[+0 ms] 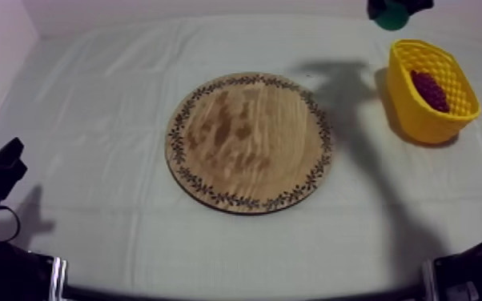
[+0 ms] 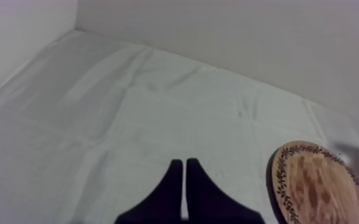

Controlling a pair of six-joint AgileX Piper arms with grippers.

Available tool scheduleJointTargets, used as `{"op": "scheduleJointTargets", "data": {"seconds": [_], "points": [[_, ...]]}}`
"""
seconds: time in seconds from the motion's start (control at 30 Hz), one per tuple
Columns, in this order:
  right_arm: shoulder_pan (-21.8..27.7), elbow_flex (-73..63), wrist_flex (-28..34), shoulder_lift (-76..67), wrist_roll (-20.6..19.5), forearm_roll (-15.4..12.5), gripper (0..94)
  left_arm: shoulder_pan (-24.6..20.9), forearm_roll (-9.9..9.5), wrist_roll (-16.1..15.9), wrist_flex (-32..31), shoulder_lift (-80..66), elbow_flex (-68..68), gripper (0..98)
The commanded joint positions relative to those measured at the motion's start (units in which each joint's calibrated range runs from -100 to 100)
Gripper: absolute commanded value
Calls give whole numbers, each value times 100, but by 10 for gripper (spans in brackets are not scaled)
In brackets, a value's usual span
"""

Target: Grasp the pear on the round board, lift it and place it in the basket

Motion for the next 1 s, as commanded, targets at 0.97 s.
{"op": "scheduleJointTargets", "data": {"seconds": [0.97], "points": [[1617,2624,-1953,-147,372,-400,451,0,0,-1,-1,0,0,1]]}}
